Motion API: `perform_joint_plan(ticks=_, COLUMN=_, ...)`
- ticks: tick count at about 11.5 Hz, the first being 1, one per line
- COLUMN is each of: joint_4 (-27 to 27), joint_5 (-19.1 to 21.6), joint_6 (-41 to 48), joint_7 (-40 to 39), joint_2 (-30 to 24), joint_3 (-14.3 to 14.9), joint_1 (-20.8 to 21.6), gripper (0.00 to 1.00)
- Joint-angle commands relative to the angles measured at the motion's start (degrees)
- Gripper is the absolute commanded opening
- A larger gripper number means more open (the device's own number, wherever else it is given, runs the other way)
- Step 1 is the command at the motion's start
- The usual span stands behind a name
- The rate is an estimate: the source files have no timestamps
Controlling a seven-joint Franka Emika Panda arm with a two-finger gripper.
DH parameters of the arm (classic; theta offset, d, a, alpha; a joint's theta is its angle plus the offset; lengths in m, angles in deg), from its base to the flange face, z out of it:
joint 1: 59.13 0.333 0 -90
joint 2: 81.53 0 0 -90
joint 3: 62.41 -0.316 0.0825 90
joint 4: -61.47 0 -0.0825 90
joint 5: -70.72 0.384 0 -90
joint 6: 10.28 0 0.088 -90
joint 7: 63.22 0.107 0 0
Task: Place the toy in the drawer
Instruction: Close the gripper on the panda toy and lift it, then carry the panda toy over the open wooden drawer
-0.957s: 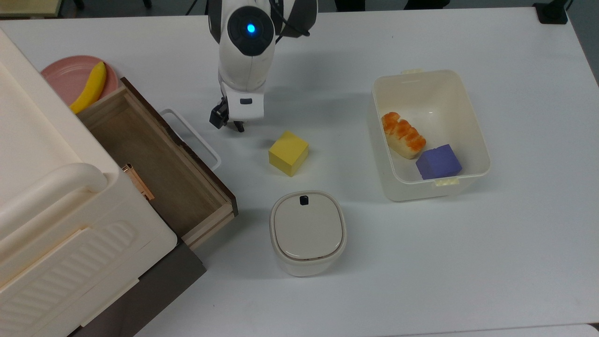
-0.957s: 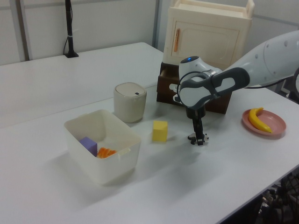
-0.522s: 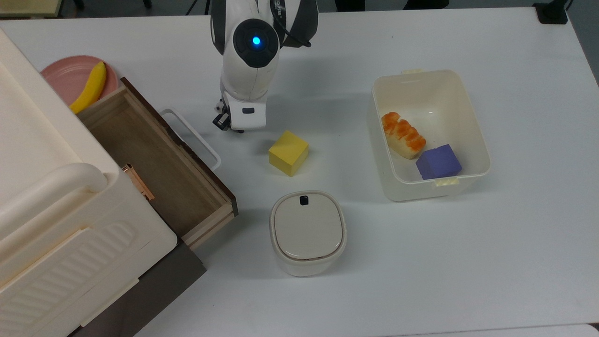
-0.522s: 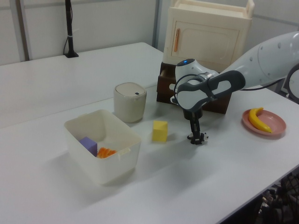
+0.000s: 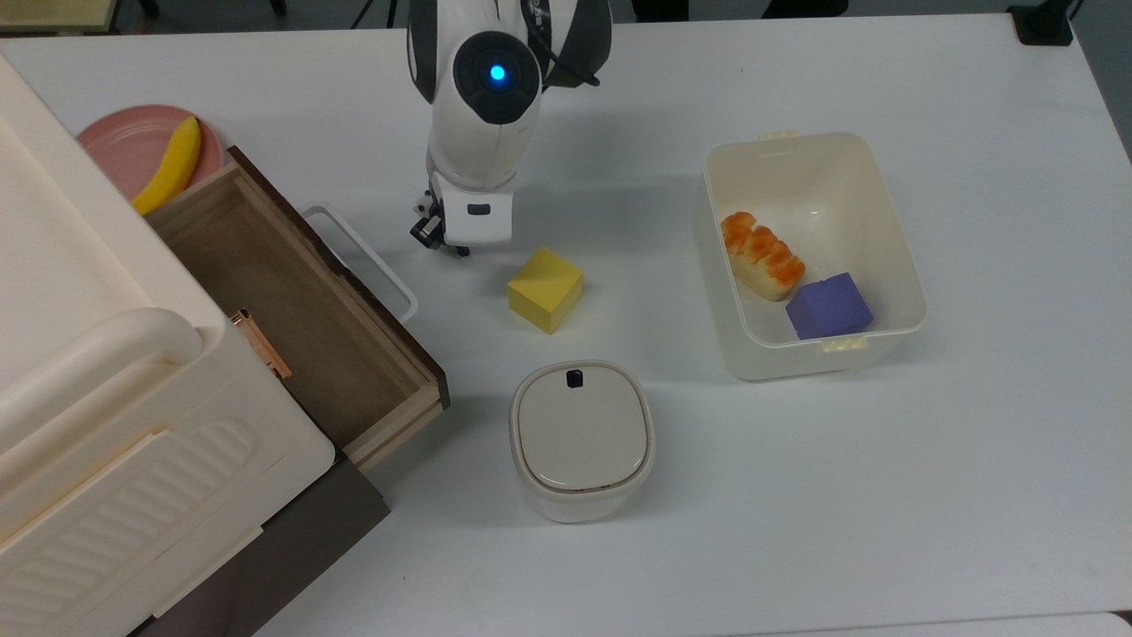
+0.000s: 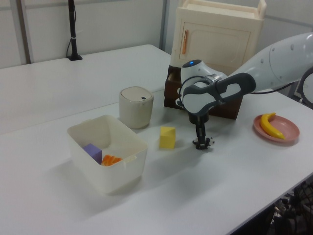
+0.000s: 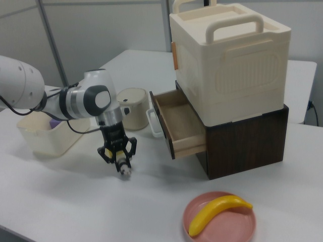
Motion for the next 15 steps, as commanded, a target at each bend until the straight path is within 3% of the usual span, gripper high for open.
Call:
perform_joint_plan(ticks=1, joint_4=-4.9, joint_5=2.4, joint_6=-0.2, joint_7=13.6, joint_2=-2.8, joint_3=-3.9, joint_1=-1.8, gripper=0.00)
perform_joint_plan(ticks=4, joint_4=-13.1, joint_5=9.5, joint_6=-0.1, joint_7=25.5, joint_2=-3.1, joint_3=-4.2, joint_1=-2.8, gripper=0.00)
perform_joint_plan(ticks=6, joint_4=-16.4, joint_5=10.7, joint_6=-0.1, joint_7=31.3, joint_2=-3.5, joint_3=-3.8, joint_1=-3.9, gripper=0.00)
perform_joint_plan(ticks=12, joint_4=-23.2, joint_5=11.0, joint_6=-1.0, joint_7=43.7, joint_2=-3.4, joint_3=-0.4, joint_1=-5.3, gripper=0.01)
perform_joint_plan(ticks=15, joint_4=-23.1, joint_5=10.5, joint_6=-11.9, joint_7=48.2, joint_2=-3.3, joint_3=1.9, joint_1=-5.3, gripper=0.01)
